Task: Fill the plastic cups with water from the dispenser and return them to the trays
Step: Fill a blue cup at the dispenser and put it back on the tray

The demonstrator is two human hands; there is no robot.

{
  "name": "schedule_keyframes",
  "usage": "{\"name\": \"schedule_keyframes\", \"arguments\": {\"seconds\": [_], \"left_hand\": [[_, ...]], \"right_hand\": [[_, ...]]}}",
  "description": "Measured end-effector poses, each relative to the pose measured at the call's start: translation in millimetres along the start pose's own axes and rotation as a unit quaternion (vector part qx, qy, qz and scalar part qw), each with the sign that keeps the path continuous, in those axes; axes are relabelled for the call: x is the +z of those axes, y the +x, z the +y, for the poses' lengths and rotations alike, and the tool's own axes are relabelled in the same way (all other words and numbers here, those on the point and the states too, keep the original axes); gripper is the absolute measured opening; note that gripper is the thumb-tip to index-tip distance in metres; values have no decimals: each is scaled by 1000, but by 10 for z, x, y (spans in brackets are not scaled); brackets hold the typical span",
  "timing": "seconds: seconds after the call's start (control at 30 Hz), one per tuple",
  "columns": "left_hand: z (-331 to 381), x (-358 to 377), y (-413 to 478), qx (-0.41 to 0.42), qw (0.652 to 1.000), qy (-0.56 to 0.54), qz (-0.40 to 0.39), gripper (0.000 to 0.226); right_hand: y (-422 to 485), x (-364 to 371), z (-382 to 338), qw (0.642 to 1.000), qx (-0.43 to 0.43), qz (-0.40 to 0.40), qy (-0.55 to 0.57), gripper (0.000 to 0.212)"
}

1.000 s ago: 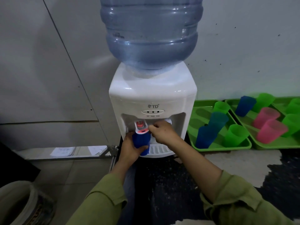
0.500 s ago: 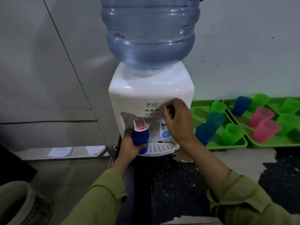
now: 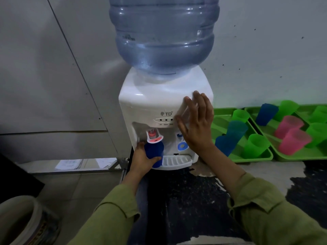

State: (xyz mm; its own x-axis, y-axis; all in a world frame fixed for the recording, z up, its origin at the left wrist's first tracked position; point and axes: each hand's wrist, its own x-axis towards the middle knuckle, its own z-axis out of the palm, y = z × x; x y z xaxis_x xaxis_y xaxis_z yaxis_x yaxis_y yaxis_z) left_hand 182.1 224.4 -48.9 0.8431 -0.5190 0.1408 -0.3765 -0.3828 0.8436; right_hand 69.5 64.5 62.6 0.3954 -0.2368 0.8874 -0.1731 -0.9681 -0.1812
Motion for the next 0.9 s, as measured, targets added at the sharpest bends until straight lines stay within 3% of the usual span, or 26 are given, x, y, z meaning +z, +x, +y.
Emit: {"name": "schedule_keyframes", "arguments": {"seconds": [0.5, 0.9], "left_hand": [[5, 33, -12, -13, 1000, 1, 12, 75], [0, 34, 1, -12, 1000, -2, 21, 76]], "right_hand": [[3, 34, 55, 999, -19, 20, -22, 57], [-6, -82, -66, 997, 30, -35, 54, 49]]}}
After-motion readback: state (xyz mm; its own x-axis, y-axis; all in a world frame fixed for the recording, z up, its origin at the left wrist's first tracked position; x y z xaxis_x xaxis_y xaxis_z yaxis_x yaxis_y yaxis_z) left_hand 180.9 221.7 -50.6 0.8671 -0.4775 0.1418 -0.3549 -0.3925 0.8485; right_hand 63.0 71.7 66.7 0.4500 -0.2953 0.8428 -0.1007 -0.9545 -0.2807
